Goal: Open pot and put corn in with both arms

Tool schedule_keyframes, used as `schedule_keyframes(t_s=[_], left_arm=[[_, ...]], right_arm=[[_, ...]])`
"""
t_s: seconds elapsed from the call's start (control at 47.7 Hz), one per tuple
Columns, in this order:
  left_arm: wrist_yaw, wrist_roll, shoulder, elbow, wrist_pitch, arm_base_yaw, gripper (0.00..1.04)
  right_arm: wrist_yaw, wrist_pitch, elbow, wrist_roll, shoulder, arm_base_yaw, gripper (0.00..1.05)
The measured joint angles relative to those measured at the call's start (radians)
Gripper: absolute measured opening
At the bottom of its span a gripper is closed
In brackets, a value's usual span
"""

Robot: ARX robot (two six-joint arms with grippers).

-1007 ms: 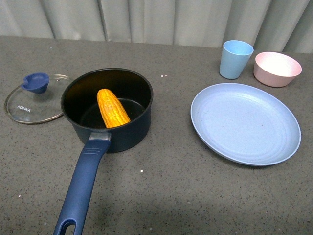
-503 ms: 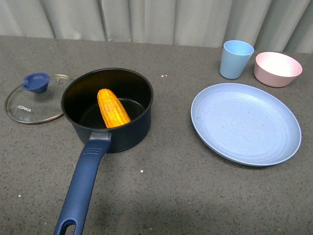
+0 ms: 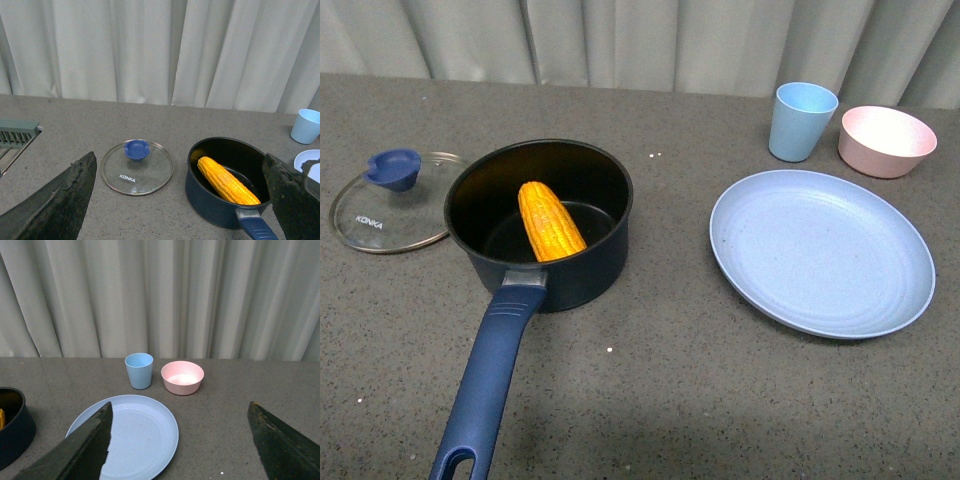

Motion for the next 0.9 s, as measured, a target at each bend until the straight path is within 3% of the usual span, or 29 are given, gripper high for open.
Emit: schedule_keyframes(t_s=[0.084, 0.902], left_arm=[[0.0, 0.0, 0.0, 0.0, 0.0, 0.0, 0.98], [0.0, 0.0, 0.0, 0.0, 0.0, 0.0, 0.98]], right_arm=[[0.0, 0.0, 0.0, 0.001, 0.0, 0.0, 0.97], [0.0, 0.0, 0.0, 0.0, 0.0, 0.0, 0.96]])
